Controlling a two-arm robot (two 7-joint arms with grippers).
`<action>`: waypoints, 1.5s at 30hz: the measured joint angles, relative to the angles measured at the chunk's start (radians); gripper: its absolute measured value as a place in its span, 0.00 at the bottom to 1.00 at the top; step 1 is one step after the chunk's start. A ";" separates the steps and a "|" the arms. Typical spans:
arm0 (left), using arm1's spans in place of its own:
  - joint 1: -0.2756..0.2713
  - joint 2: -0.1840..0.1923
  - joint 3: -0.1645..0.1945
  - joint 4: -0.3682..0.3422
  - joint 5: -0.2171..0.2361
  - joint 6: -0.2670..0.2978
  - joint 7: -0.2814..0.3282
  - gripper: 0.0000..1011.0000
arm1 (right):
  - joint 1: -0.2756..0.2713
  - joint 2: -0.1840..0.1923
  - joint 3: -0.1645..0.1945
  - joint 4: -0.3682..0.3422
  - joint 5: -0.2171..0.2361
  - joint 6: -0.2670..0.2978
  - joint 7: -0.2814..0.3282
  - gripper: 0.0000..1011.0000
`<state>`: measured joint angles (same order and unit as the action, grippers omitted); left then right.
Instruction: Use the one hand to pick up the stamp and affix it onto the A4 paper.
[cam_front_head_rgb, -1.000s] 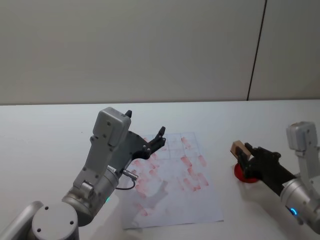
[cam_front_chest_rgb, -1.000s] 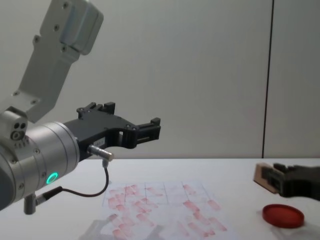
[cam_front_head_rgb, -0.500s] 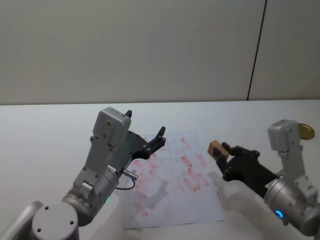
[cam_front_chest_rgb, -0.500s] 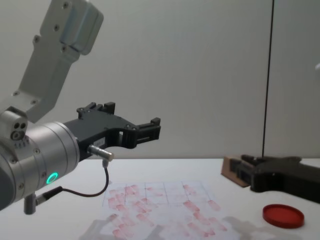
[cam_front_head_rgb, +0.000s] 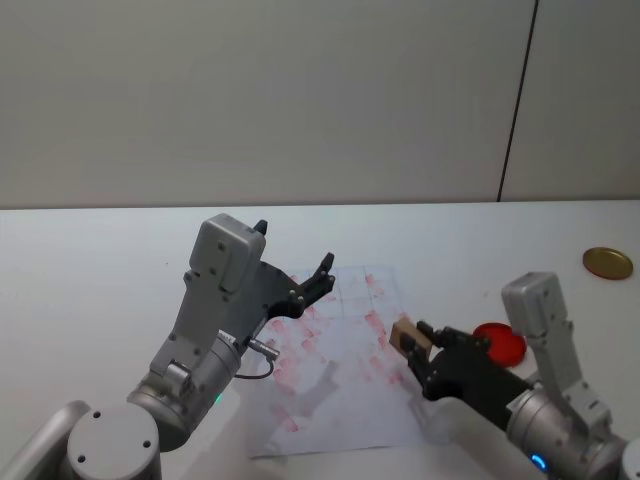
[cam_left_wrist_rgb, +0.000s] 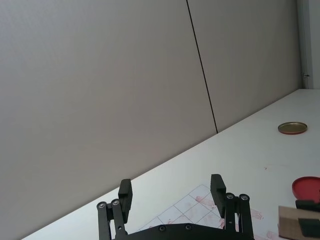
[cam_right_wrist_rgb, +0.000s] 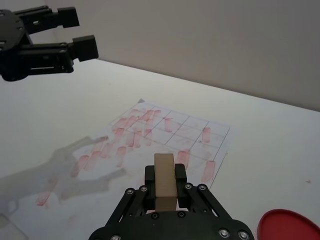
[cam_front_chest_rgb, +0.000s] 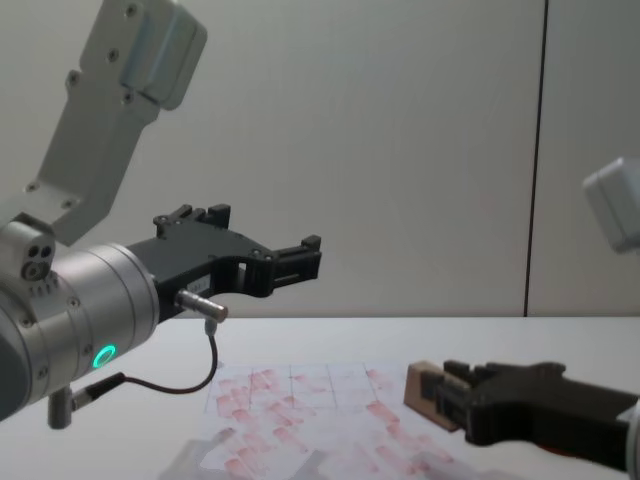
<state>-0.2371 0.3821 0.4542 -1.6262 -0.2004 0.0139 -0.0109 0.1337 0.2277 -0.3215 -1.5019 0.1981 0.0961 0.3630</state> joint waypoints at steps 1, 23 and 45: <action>0.000 0.000 0.000 0.000 0.000 0.000 0.000 0.98 | -0.002 0.000 -0.001 0.000 -0.001 0.000 0.001 0.22; 0.000 0.000 0.000 0.000 0.000 0.000 0.000 0.98 | -0.059 0.018 -0.028 -0.009 -0.013 -0.014 0.026 0.22; 0.000 0.000 0.000 0.000 0.000 0.000 0.000 0.98 | -0.059 0.019 -0.035 0.003 -0.025 0.011 0.038 0.22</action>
<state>-0.2372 0.3821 0.4542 -1.6262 -0.2004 0.0139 -0.0109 0.0750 0.2468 -0.3564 -1.4993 0.1733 0.1075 0.4015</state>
